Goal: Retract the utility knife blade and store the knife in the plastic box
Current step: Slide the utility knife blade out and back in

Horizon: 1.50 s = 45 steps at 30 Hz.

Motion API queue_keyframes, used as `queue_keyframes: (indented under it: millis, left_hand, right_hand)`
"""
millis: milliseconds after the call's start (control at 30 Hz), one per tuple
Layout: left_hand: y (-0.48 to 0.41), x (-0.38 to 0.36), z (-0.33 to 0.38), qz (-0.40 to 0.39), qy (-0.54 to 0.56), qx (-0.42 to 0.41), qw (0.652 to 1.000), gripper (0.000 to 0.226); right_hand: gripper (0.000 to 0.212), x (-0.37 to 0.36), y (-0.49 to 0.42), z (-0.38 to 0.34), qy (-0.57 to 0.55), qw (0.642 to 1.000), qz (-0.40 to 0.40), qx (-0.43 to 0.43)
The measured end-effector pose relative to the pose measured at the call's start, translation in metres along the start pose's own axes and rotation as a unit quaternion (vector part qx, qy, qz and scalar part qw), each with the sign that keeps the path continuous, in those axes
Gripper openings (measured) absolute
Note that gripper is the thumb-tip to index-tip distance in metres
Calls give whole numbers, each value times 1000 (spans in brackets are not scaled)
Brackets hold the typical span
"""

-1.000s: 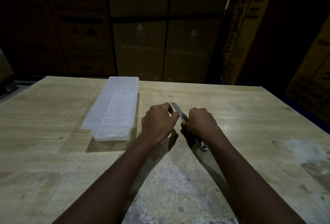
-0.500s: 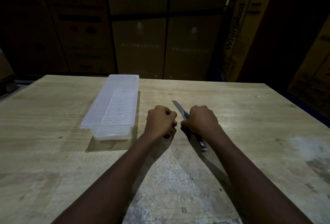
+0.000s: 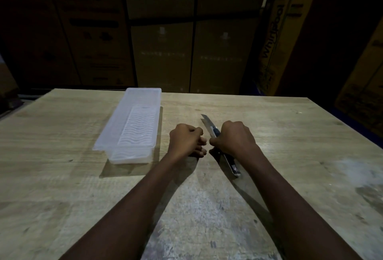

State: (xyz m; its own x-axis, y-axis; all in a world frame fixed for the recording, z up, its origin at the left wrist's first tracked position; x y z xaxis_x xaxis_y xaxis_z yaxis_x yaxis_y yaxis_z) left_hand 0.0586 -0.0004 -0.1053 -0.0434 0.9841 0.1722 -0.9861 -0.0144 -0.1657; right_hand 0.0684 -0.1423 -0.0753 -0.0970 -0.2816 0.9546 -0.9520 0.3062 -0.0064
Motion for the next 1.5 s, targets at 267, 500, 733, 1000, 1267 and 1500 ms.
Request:
queue_keyframes:
  millis: [267,500,733,1000,1267,1500]
  left_hand:
    - [-8,-10,-16,30,158,69,985,27]
    - [-12,-5,-14,51,129,60,989,22]
    - [-14,7,-11,81,168,57,981,20]
    - [-11,4,-6,82,169,36,982,19]
    - [0,-14,-3,65,267,78,958,19]
    - [-7,4,-1,124,291,59,947,23]
  right_hand:
    - [30,8,16,-13,-19,998,43,46]
    - [39,2,19,-18,-29,997,26,72]
    - [53,-15,13,-9,-335,897,-286,-43]
    - [48,-21,22,-18,-428,857,-281,-52]
    - [47,-11,18,-9,-436,872,-223,-24]
    - [40,-16,19,-16,-417,872,-257,-14]
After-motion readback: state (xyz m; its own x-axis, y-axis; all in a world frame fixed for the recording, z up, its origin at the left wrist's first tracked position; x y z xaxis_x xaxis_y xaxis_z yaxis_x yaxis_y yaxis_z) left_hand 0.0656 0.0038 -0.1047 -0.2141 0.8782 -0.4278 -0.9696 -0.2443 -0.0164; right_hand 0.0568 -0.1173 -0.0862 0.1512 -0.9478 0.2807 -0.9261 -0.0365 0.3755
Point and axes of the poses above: each hand's wrist, its own y-axis away from the middle knuckle, its own x-axis out of the back of the hand, z = x × y, the point moved 7 cm from there along -y, towards the middle knuckle, and after that the axes turned 13 degrees about -x, right-handed, at the moved point
